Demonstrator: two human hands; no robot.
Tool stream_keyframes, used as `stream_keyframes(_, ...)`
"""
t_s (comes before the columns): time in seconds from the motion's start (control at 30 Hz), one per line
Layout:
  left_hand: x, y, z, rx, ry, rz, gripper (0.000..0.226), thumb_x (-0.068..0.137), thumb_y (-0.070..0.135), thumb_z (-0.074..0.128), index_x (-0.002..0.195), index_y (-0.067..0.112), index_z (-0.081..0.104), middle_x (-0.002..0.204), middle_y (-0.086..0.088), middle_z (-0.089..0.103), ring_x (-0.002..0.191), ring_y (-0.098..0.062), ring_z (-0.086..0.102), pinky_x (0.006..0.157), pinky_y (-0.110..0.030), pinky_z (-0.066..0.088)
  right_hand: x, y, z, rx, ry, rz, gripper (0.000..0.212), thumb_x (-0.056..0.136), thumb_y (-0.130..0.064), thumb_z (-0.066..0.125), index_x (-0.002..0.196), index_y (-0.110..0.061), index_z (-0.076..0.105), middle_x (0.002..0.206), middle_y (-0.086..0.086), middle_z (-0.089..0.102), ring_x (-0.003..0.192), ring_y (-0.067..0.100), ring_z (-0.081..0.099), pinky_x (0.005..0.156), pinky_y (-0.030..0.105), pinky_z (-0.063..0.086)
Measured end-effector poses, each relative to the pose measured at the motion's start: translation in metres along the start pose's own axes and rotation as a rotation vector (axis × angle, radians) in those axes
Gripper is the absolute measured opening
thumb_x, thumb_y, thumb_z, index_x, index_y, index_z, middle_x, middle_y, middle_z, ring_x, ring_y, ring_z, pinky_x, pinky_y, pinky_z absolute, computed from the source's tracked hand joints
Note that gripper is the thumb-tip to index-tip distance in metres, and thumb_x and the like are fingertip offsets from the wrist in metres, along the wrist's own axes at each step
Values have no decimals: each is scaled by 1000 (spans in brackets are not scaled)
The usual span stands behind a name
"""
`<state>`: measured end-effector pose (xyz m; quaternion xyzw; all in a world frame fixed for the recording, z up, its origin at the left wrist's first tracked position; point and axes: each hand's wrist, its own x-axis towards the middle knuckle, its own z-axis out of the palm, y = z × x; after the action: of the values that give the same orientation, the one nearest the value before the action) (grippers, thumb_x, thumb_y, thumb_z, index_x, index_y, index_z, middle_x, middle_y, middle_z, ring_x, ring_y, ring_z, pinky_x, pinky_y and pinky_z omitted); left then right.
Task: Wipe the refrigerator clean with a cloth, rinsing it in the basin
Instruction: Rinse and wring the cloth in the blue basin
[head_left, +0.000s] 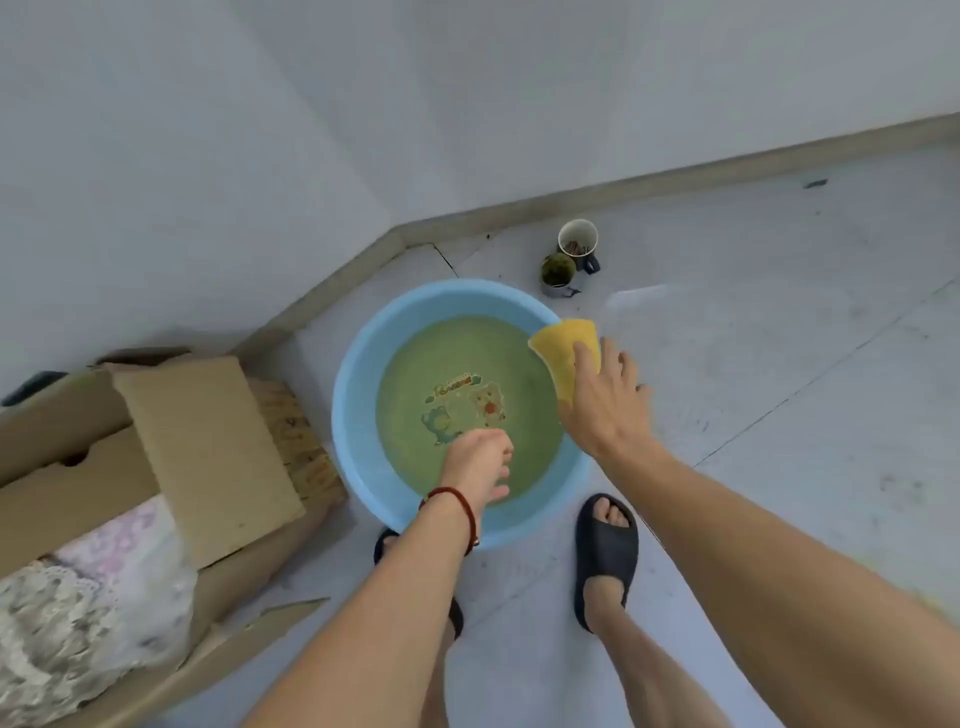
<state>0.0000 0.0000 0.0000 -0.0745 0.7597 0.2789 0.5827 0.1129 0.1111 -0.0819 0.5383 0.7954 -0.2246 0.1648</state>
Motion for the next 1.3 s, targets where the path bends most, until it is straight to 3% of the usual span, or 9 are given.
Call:
stream_keyframes(0.23, 96, -15, 11, -2, -42, 44, 20, 102, 13, 51, 116, 20, 63, 116, -5, 67, 108, -20, 65, 87, -36, 58, 36, 1, 47, 145, 148, -29, 59, 89, 10, 56, 143, -7, 41, 125, 14, 42, 103, 33, 44, 78, 40, 46)
stream_keyframes(0.33, 100, -15, 10, -100, -62, 3, 24, 106, 22, 48, 126, 15, 60, 122, -8, 66, 108, -23, 65, 83, -36, 58, 16, 7, 28, 567, 120, -3, 42, 95, 3, 50, 133, -13, 59, 119, 5, 57, 100, 29, 54, 80, 30, 39)
stream_keyframes(0.47, 98, -5, -2, -267, -136, -104, 44, 105, 46, 47, 125, 12, 68, 121, -13, 72, 109, -31, 69, 97, -46, 56, -11, -14, 3, 1130, -144, 114, 35, 95, 4, 50, 113, -16, 73, 103, 3, 76, 95, 20, 71, 81, 31, 59)
stream_keyframes(0.63, 103, -4, -28, -240, -270, 141, 57, 94, 61, 56, 135, 23, 59, 124, -9, 73, 114, -29, 70, 100, -50, 55, -9, -46, 27, 1235, -375, 176, 26, 91, -20, 51, 105, -19, 73, 100, 3, 75, 96, 21, 67, 88, 39, 53)
stream_keyframes(0.8, 115, -22, -45, 204, -61, 433, 78, 87, 52, 68, 148, 61, 21, 146, 8, 46, 128, -10, 53, 110, -38, 45, -10, -74, 56, 1084, -271, 123, 40, 85, -59, 60, 100, -23, 69, 98, 8, 74, 94, 29, 69, 87, 48, 58)
stream_keyframes(1.0, 104, -44, -55, 214, 88, 576, 48, 89, 28, 76, 129, 44, 56, 132, 5, 38, 110, 10, 51, 84, 2, 39, -8, -90, 58, 1023, -301, 206, 31, 98, -35, 50, 76, -13, 52, 70, -4, 50, 67, 17, 46, 63, 39, 42)
stream_keyframes(1.1, 103, -46, -61, 210, 122, 531, 30, 92, 33, 74, 121, 36, 68, 135, 3, 41, 110, 5, 53, 96, -6, 43, -9, -88, 55, 1045, -420, 174, 45, 90, -46, 50, 95, -3, 64, 85, 2, 62, 82, 20, 59, 85, 62, 57)
stream_keyframes(1.2, 100, -41, -66, 201, 103, 524, 16, 95, 31, 70, 110, 36, 73, 135, 9, 44, 109, 10, 48, 89, 3, 33, -12, -86, 49, 1225, -573, 129, 29, 105, -42, 52, 117, -27, 74, 116, -2, 76, 109, 21, 72, 93, 52, 60)
stream_keyframes(1.3, 106, -44, -72, 237, 90, 510, 22, 97, 32, 67, 116, 25, 77, 138, 13, 46, 124, 0, 41, 105, -17, 31, -9, -84, 54, 1201, -550, 155, 37, 108, -50, 47, 116, -29, 77, 116, 2, 77, 111, 27, 72, 96, 52, 59)
